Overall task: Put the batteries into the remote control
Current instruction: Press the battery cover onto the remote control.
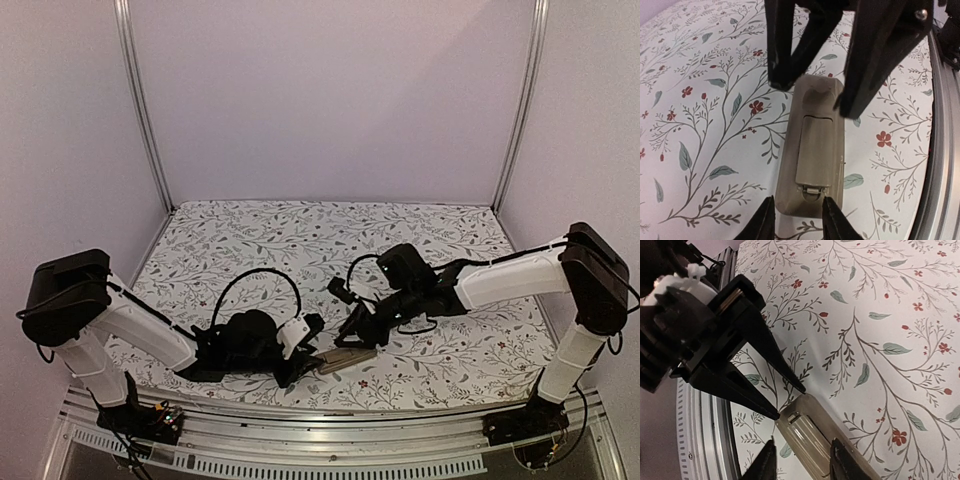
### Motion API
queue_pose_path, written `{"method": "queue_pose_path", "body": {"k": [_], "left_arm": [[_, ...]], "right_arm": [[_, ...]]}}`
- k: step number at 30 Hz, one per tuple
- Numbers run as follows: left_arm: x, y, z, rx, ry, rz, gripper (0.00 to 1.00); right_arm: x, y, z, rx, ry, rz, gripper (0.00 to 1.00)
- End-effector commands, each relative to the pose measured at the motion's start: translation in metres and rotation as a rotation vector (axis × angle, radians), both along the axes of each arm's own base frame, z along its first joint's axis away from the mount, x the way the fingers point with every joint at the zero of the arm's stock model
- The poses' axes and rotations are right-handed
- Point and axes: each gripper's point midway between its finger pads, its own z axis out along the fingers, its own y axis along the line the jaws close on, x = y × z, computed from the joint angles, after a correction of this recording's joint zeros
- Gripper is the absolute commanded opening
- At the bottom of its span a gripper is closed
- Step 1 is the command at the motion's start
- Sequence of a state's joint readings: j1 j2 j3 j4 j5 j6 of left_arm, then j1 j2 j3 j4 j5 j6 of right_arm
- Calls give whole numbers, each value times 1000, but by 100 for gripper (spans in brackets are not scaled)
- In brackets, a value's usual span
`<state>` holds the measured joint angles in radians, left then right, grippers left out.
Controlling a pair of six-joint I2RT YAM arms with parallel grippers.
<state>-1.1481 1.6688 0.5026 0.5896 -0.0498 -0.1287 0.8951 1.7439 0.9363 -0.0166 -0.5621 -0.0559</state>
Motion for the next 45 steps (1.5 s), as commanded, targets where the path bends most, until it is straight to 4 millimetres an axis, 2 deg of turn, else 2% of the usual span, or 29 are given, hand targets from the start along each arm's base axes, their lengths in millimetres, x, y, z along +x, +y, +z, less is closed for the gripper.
{"method": "queue_pose_path", "body": {"k": [1, 3, 4, 5, 8, 10, 12, 17, 24, 29, 38, 45], "left_arm": [[-1, -3, 6, 1, -24, -10, 32], [0, -2, 6, 2, -28, -5, 32], [1, -1, 6, 2, -30, -2, 32], [1, -1, 7, 1, -32, 0, 32], [1, 0, 8, -3, -39, 0, 32], [1, 2, 9, -10, -45, 0, 32], [0, 3, 11, -25, -53, -5, 32], [-4, 2, 12, -35, -64, -32, 32], [-5, 3, 3, -7, -63, -48, 30], [-3, -1, -5, 15, -63, -58, 29], [3, 5, 3, -3, -82, -63, 26], [14, 11, 6, 7, -102, -47, 23]], "right_arm": [[3, -30, 30, 96, -127, 152, 56], [4, -38, 44, 184, -278, 267, 75], [4, -40, 43, 192, -307, 293, 81], [3, -42, 39, 183, -365, 344, 82], [-6, -53, 13, 103, -385, 469, 83], [-5, -60, -11, 18, -407, 551, 83], [0, -64, -26, -45, -424, 579, 82], [10, -58, -41, -104, -515, 608, 82], [4, -49, -63, -157, -513, 620, 78], [4, -49, -67, -163, -499, 609, 72], [4, -50, -69, -169, -492, 597, 60], [5, -49, -68, -163, -496, 586, 58]]}}
